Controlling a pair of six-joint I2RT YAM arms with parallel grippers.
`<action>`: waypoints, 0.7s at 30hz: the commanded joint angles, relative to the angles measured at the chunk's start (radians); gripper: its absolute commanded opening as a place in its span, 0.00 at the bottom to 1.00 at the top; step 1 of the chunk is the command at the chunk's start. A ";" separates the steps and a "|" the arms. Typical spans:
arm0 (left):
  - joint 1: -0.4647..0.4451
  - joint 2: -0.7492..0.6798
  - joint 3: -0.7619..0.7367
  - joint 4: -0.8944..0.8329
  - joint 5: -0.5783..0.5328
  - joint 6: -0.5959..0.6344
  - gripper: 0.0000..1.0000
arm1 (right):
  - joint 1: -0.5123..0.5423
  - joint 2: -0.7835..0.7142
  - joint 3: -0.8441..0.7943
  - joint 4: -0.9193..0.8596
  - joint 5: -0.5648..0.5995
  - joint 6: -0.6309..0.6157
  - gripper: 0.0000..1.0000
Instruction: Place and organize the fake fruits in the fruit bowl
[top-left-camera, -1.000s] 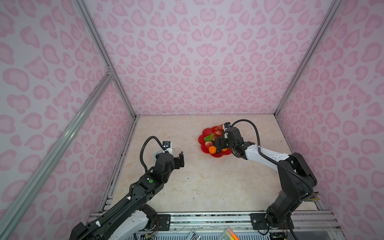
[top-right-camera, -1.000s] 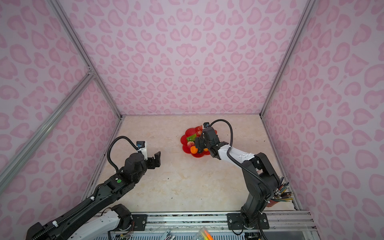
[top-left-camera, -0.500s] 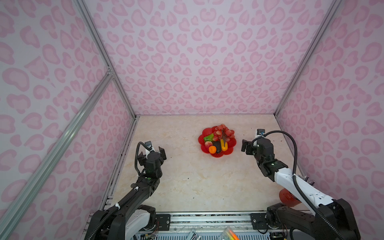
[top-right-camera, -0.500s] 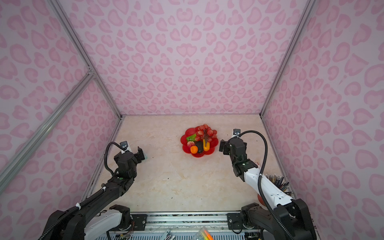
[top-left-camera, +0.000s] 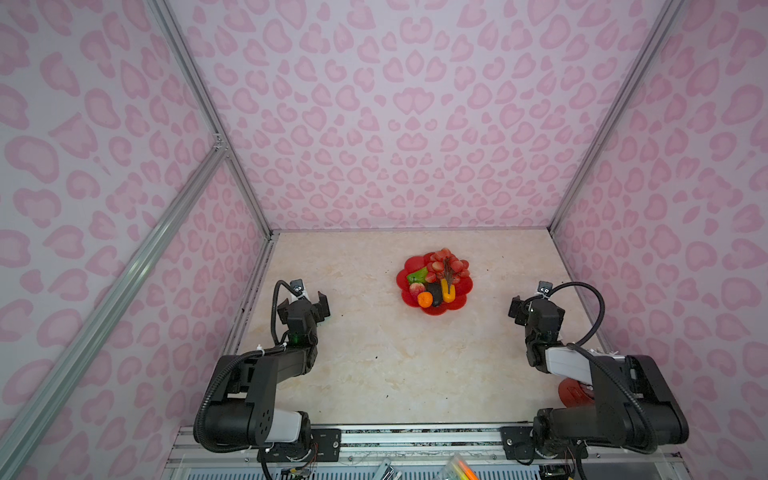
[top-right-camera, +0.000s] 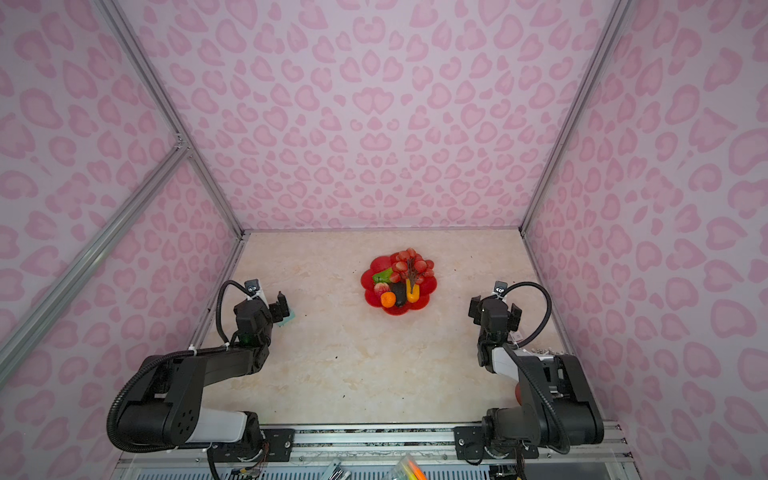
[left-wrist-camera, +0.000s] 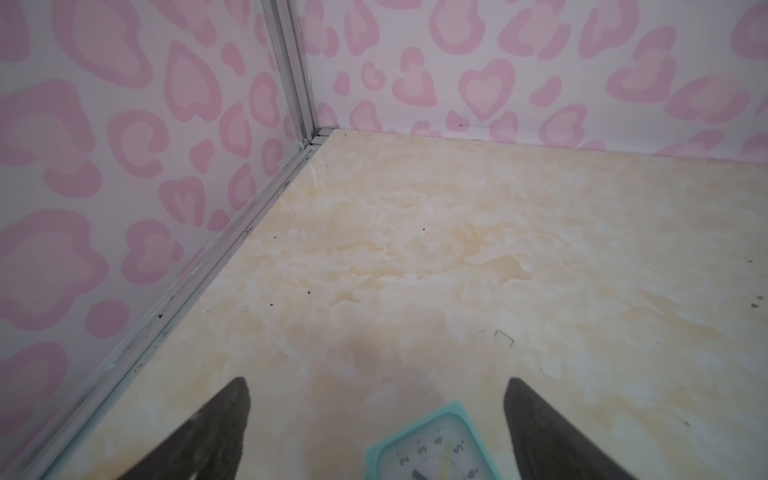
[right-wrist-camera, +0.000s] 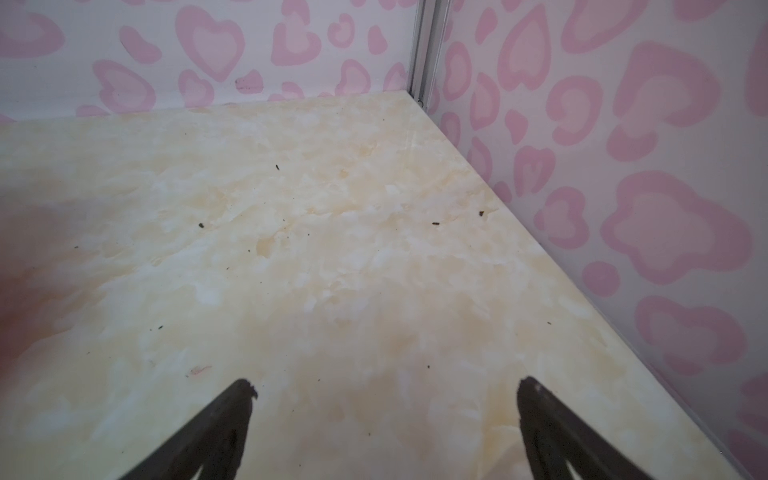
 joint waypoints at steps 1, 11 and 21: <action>0.036 0.015 0.006 0.086 0.087 -0.020 0.95 | 0.007 0.091 -0.037 0.318 -0.086 -0.051 0.99; 0.041 0.029 0.000 0.111 0.100 -0.018 0.97 | 0.055 0.100 0.009 0.237 -0.025 -0.092 0.99; 0.041 0.028 -0.003 0.115 0.100 -0.016 0.97 | 0.038 0.098 0.016 0.220 -0.077 -0.089 1.00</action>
